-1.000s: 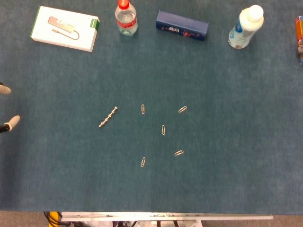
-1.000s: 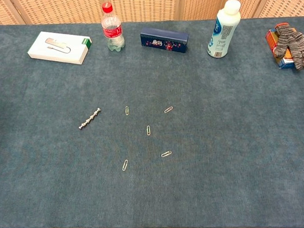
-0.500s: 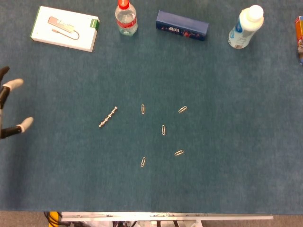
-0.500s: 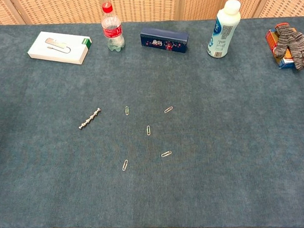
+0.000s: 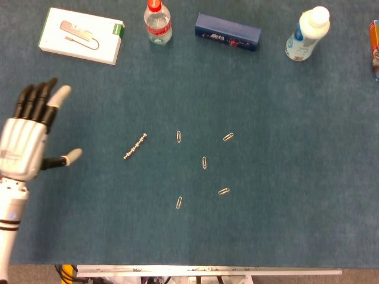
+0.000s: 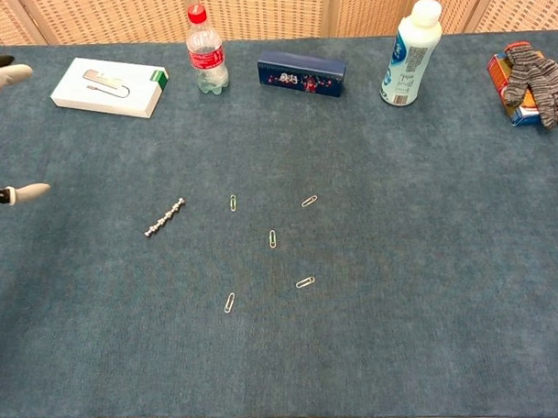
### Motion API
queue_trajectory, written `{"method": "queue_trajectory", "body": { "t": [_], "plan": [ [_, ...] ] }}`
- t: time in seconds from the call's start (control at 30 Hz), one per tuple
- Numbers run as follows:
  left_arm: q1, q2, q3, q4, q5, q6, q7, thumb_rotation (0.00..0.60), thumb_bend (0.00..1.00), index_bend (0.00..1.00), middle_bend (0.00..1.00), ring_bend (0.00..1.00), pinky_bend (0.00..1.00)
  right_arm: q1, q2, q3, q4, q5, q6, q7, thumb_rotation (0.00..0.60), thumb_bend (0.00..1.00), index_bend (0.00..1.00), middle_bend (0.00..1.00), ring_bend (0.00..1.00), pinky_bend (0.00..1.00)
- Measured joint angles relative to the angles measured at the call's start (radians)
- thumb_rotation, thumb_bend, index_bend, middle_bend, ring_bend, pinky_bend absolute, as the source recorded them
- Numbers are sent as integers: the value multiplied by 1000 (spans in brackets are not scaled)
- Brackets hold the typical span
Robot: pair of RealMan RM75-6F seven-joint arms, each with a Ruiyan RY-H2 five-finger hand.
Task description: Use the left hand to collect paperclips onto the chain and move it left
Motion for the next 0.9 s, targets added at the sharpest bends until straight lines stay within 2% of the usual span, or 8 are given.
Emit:
{"method": "queue_trajectory", "body": {
  "t": [0.2,0.5,0.9],
  "plan": [
    [-51,-42,0,-2,-20,-82,56,600,0,0,0,0,0,-7,-9,-1,31,6,4,35,600,360,528,333,248,224],
    [-105,-110,-16,-9,-92,-167,220,600,0,0,0,0,0,-6,-29,0,78,7,4,85,600,359,528,333,248,224],
    [-152,-216,1,18,-130,-227,311,600,0,0,0,0,0,-2,-40,-3,93,-6,9,103,600,358,528,333,248,224]
  ]
}}
